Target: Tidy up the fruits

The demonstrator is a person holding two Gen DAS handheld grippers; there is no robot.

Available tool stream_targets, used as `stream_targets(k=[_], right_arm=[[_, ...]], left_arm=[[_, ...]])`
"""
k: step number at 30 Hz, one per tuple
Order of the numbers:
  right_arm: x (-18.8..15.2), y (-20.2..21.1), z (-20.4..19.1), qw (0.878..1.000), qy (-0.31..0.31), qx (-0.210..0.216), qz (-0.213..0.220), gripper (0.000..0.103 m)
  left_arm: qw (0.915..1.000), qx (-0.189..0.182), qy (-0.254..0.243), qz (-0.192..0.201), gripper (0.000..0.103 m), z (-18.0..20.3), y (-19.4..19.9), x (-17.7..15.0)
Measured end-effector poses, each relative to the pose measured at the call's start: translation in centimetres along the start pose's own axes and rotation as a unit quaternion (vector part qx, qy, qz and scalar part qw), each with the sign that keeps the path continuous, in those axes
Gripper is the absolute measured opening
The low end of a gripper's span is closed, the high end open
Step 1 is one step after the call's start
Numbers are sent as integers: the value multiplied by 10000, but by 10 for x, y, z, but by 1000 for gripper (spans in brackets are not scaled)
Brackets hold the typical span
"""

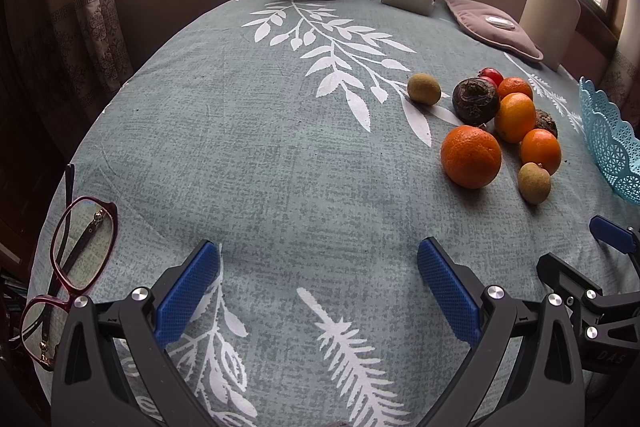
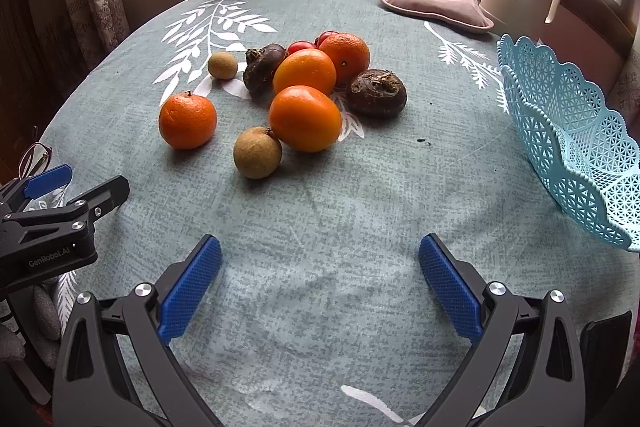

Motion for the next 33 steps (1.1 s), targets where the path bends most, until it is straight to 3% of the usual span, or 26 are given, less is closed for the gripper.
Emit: stream_targets(k=[11,18,23,33], right_arm=[[1,23,13,9970,-432,246,599,101],[14,30,25,9915,-822,452,896,97],[28,27,27,9856,-1198,744,937,80],[50,6,12,9844,-1298,905,774,65]], left_arm=[[9984,-238,-515,84,98,17,6,6],[9984,-201,-471,257,98,18,11,15],[9982,-189,-375,423,98,10,22,21],[9977,-152,-432,492,98,8,24,22]])
Point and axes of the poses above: each gripper's, at about its wrist camera, not at the fingertips, and y roughly against the way its jaws point, z to its right, x to its top, the point moved 2 cm from there along -y, roughly the way its jaws point, and after that the axes turned 6 degrees about -z, right-handed, at the moved point
